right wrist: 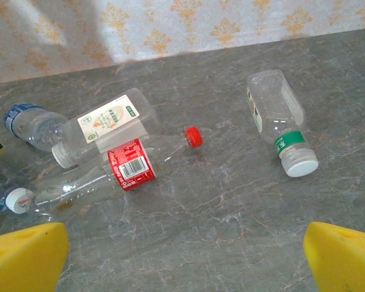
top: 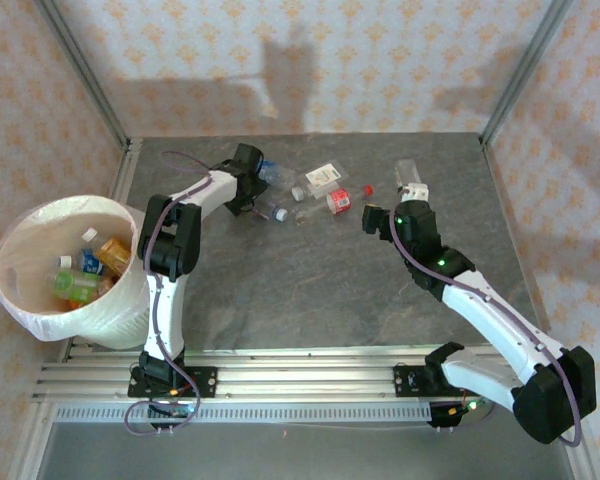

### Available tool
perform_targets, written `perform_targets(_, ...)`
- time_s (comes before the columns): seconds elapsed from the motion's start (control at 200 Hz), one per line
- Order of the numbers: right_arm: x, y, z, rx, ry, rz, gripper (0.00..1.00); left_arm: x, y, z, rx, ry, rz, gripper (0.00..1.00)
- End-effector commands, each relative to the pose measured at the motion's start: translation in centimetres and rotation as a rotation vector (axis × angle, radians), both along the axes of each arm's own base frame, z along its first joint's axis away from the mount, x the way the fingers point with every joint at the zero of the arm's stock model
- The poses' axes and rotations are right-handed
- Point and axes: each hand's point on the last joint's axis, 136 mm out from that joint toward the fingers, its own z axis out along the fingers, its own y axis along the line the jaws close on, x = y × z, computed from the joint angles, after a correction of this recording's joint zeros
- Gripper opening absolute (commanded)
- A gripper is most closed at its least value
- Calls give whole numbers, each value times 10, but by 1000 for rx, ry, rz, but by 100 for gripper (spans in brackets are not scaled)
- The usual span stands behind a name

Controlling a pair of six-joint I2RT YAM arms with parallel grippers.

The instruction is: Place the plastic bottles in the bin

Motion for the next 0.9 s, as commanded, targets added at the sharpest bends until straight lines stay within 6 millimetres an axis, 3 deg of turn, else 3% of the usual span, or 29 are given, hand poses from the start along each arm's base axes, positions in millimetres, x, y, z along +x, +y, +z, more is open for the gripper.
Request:
perform_targets(0.0,0,-4,9,-3,-22,-21,99,1,9,-15,46,55,-40,73)
perform_targets(0.15,1,-4,8,-2,-23,-23,99,-3,10,-26,58,80,-47,64)
perform_targets(0.28,0,-4,6,-3,-18,-26,99,-2,8,-17,58,47,-72,56)
perform_targets(0.54,1,-4,6,6,-20,-28,99,1,2,25,72,-33,-162,46)
perform_targets(0.896,2,10,11,47,-41,37,99,-18,-19,99,127,-186,-262,45)
